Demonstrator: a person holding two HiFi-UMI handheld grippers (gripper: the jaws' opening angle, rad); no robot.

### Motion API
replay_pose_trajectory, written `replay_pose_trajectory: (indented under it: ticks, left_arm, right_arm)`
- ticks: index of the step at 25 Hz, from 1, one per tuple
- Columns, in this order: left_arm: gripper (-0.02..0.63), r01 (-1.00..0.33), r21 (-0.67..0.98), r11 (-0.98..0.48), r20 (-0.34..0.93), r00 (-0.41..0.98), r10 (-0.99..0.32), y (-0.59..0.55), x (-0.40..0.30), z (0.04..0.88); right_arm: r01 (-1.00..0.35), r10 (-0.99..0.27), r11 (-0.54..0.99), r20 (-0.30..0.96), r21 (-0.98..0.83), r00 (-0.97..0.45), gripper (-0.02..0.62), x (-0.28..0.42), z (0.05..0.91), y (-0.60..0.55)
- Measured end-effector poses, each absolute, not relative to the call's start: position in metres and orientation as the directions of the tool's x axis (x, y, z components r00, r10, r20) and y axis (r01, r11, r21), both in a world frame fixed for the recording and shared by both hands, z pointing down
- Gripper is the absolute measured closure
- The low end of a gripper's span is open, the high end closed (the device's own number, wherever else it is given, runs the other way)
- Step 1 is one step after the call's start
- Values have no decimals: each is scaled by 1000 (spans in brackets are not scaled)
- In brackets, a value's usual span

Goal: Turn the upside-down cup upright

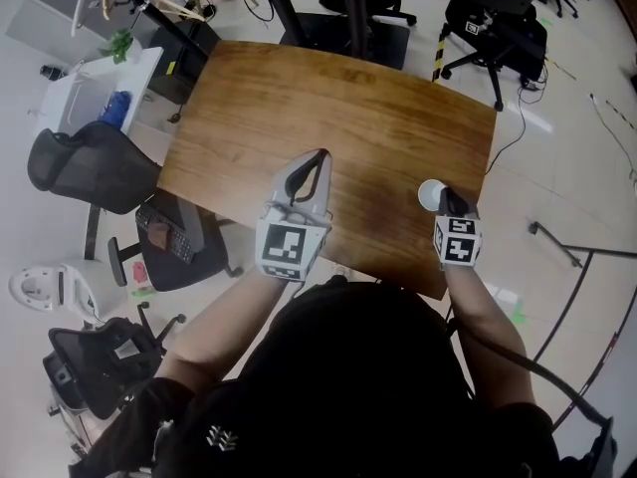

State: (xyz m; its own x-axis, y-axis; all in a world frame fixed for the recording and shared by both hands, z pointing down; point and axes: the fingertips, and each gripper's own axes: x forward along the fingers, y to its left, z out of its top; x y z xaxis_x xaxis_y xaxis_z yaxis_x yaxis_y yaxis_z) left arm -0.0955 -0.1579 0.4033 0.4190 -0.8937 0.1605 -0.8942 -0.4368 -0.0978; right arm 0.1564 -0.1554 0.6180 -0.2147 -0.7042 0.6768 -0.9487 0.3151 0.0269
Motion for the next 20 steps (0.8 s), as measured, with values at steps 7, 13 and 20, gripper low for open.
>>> replay_pose_trajectory:
  ticks: [7,13,20]
  left_arm:
    - [606,-903,-102,-417,174,397,-901,-158,-104,405]
    - [606,-919,-118,-376,179,353,-918,-153,-126,400]
    - [606,-934,-118,-336,178,313,-933,-150,-141,399]
  right_arm:
    - [-899,-656,438,686,4,-316,571,108,631,-147]
    - [-883,-623,469,705,-10,-339,568,85,648,-144]
    - [-877,-629,479,680,-46,-378,565,81,645,-148]
